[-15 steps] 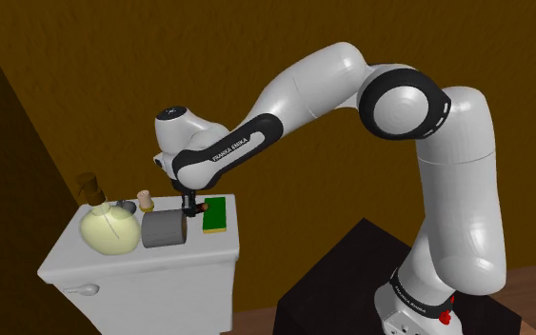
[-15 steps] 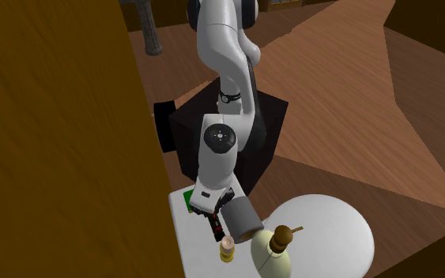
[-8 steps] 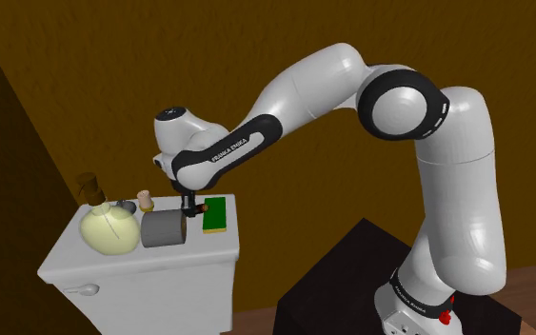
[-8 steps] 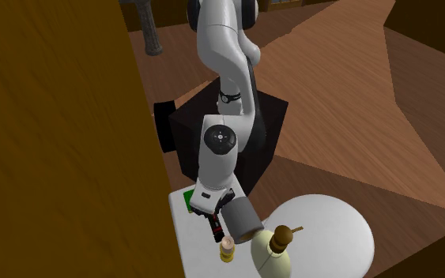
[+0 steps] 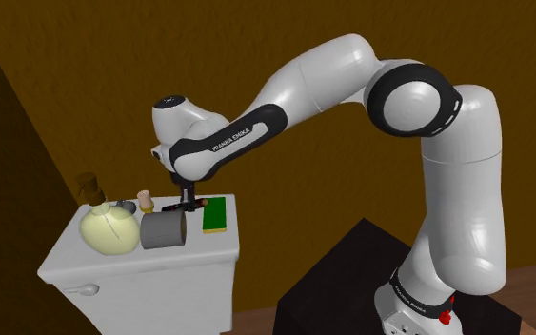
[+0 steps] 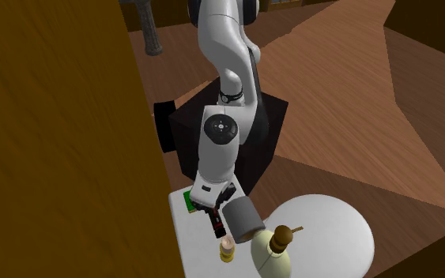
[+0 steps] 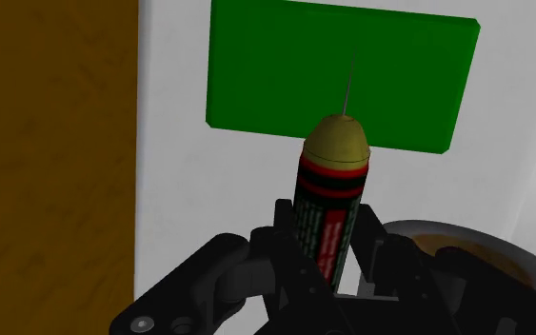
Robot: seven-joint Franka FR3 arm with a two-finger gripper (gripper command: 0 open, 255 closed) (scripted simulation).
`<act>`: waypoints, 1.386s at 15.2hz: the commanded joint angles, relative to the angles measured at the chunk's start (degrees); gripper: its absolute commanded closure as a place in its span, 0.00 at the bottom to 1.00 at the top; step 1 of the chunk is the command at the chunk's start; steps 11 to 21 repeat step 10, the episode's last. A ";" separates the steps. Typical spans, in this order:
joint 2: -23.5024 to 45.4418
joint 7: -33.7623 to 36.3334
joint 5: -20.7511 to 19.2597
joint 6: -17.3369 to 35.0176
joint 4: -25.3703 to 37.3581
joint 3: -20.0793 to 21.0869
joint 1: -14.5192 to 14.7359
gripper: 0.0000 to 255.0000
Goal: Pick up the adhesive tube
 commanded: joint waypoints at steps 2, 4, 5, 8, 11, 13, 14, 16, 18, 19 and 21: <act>-0.96 -0.42 0.47 -2.07 1.14 0.23 -0.07 1.00; -1.62 -0.69 0.76 -3.30 1.75 0.36 -0.13 1.00; -1.94 -0.82 0.90 -3.93 2.07 0.43 -0.16 1.00; -2.84 -1.20 1.31 -5.83 3.12 0.60 -0.23 1.00; -2.89 -1.22 1.33 -5.93 3.17 0.61 -0.23 1.00; -2.89 -1.22 1.33 -5.93 3.17 0.61 -0.23 1.00; -2.89 -1.22 1.33 -5.93 3.17 0.61 -0.23 1.00; -2.89 -1.22 1.33 -5.93 3.17 0.61 -0.23 1.00; -2.89 -1.22 1.33 -5.93 3.17 0.61 -0.23 1.00; -2.89 -1.22 1.33 -5.93 3.17 0.61 -0.23 1.00; -2.89 -1.22 1.33 -5.93 3.17 0.61 -0.23 1.00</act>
